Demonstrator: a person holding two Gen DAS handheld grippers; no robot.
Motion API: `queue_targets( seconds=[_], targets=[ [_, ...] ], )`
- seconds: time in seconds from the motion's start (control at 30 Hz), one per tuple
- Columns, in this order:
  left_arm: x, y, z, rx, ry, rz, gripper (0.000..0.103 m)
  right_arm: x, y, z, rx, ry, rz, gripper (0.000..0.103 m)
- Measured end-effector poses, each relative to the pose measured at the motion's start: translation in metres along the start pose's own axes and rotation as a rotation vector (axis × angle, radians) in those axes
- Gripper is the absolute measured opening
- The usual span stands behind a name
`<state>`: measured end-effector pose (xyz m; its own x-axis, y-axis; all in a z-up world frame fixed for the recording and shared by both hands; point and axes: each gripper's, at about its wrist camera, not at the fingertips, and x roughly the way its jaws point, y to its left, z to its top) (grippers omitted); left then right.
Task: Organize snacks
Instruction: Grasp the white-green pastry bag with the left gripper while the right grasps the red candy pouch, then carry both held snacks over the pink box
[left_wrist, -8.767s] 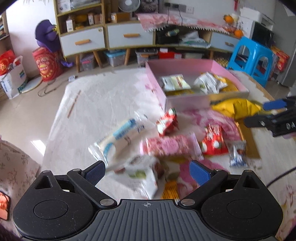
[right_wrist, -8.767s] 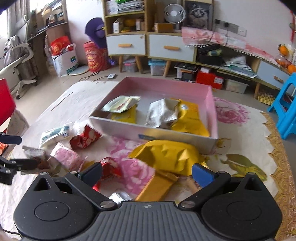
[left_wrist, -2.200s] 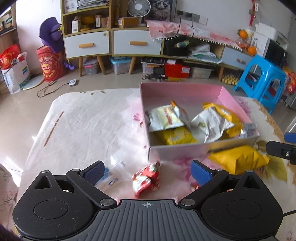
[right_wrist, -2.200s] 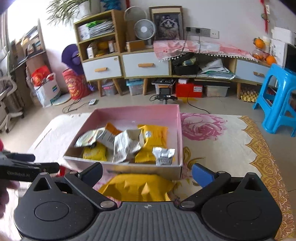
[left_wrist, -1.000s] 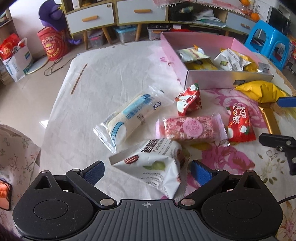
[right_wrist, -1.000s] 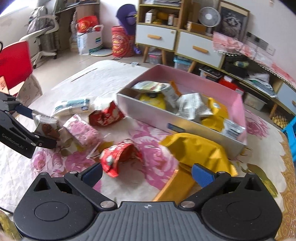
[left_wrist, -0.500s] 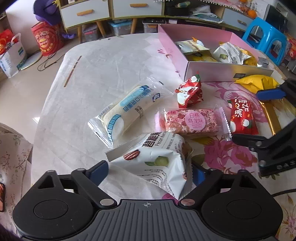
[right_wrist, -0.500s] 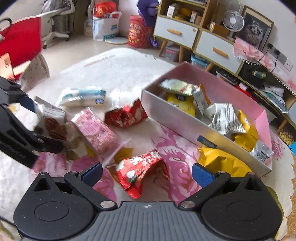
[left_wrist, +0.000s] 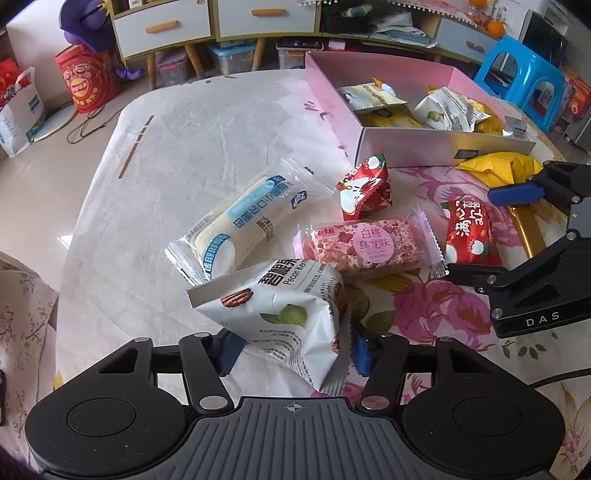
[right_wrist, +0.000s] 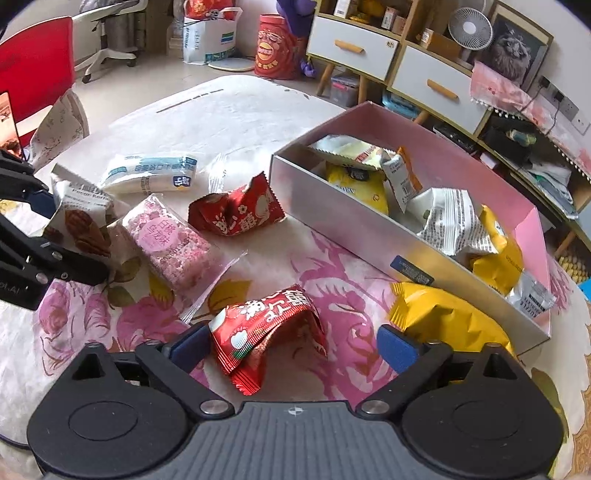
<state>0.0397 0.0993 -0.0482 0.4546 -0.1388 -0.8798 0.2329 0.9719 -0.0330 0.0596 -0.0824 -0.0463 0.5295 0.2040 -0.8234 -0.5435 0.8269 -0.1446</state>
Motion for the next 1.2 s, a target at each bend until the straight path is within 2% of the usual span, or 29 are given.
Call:
queue_targets(
  seconds=[0.33,0.53,1.03,1.2],
  targets=[
    [-0.004,-0.001,0.001,0.005,-0.009,0.007,0.053,-0.005,0.0,-0.001,-0.014,-0.011,0.065,0.053],
    [-0.007,0.001,0.002,-0.005,-0.014,0.007,0.053,-0.006,-0.001,0.002,-0.007,-0.009,0.088,0.041],
    [-0.024,0.008,0.013,-0.043,-0.058,-0.013,0.053,-0.023,-0.022,0.006,0.061,-0.065,0.09,0.039],
    [-0.033,0.006,0.022,-0.053,-0.093,-0.016,0.053,-0.036,-0.032,0.01,0.106,-0.112,0.091,0.039]
  ],
)
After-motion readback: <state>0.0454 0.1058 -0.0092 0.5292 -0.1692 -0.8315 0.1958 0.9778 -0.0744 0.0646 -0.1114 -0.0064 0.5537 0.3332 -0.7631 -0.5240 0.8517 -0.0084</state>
